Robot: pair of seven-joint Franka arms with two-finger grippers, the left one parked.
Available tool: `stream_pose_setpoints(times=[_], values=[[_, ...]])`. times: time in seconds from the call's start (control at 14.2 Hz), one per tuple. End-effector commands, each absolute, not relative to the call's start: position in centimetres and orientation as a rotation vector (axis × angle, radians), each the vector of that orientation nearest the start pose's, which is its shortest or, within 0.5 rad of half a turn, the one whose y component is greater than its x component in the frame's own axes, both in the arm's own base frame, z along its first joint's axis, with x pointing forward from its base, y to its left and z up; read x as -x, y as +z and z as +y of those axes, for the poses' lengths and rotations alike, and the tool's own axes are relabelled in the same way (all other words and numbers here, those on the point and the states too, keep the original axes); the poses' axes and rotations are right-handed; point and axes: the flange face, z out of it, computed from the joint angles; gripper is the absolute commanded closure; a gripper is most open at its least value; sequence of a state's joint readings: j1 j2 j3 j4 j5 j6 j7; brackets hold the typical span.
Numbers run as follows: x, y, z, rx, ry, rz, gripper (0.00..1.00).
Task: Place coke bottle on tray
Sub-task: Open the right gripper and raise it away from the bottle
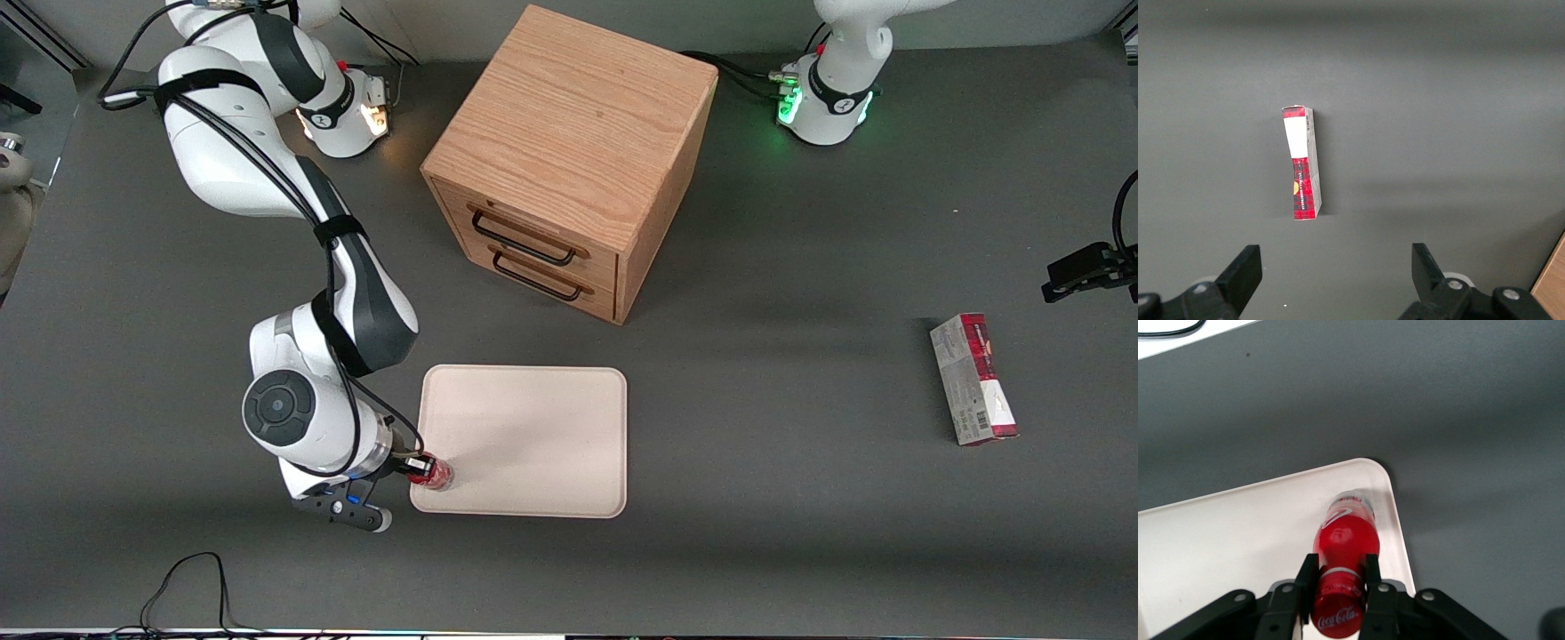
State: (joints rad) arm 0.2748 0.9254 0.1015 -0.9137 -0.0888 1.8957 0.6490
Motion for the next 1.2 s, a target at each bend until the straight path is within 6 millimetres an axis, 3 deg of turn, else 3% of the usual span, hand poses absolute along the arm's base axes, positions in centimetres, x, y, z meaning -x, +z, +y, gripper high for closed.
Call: stream_pose_setpoints(times=[0.0,0.35,0.56,0.71,0.92,1.13], values=[[-74.9,33.9,26.3,3.117,-0.17,0.443,0.0],[-74.7,34.3,26.3,3.122,-0.164,0.443,0.0],[-73.9,36.0,25.6,3.156,-0.096,0.431,0.0],[-72.2,38.9,24.4,3.196,0.017,0.372,0.0],[-68.5,44.6,18.3,3.173,0.146,0.18,0.0],[-62.6,48.5,12.6,3.185,0.185,0.005,0.0]])
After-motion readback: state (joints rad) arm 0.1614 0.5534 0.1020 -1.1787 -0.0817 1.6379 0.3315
